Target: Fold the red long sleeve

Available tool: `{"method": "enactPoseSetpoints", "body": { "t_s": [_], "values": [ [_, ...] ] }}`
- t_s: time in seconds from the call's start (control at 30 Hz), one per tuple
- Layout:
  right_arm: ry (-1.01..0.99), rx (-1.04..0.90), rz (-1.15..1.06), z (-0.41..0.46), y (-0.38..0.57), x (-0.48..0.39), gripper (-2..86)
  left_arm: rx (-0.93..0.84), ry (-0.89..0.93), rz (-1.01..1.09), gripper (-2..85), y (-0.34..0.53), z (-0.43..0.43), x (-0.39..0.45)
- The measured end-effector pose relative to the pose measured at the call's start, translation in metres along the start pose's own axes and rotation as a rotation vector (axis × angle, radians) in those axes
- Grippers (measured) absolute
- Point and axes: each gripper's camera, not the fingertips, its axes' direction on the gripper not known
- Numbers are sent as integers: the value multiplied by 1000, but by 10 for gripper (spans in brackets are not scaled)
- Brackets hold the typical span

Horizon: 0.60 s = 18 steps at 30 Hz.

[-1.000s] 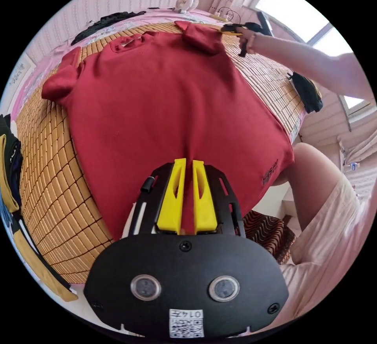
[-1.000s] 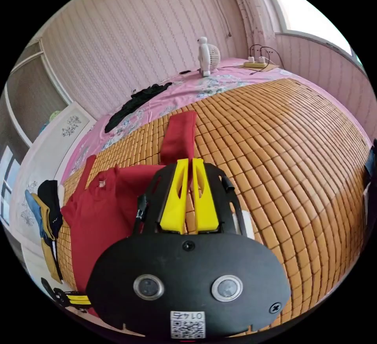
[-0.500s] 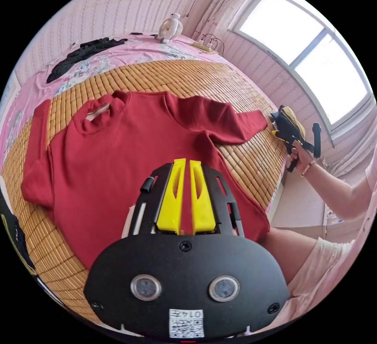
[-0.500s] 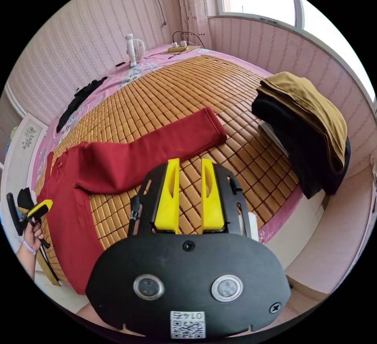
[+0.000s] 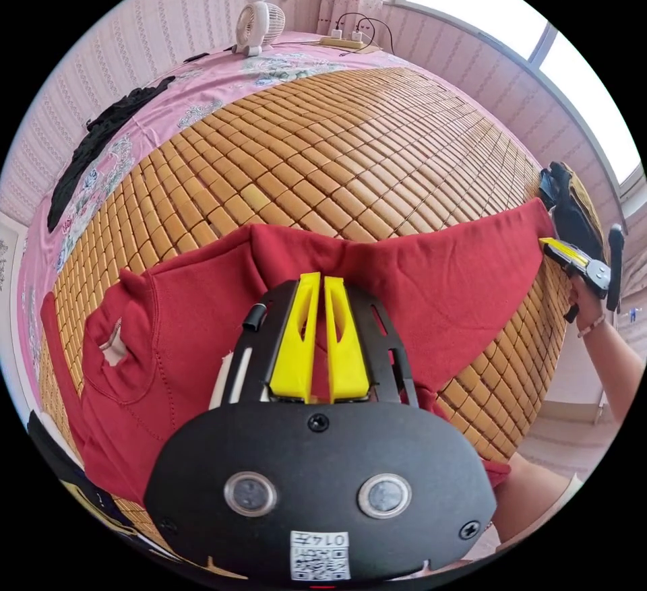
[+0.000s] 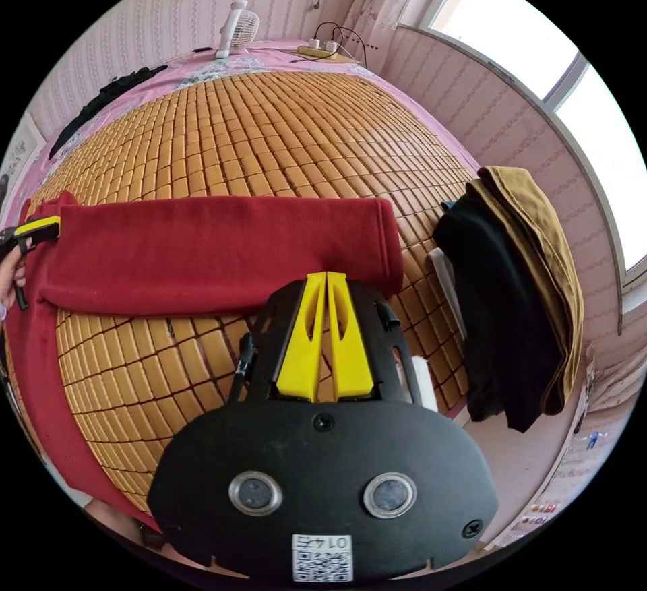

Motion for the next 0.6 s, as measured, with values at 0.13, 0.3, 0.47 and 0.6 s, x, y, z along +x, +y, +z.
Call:
{"method": "enactPoseSetpoints", "body": {
  "t_s": [0.13, 0.3, 0.47, 0.6],
  "values": [
    [58, 5, -80, -10, -20, 2, -3, 30, -14, -19, -10, -7, 1, -7],
    [94, 5, -75, -20, -56, 23, -3, 15, 15, -16, -10, -26, 10, -12],
    [110, -21, -72, -33, -93, 31, -2, 80, 27, -42, -9, -26, 11, -26],
    [23, -43, -57, -64, -105, 41, 1, 116, 121, -113, -8, -1, 2, -43]
  ]
}}
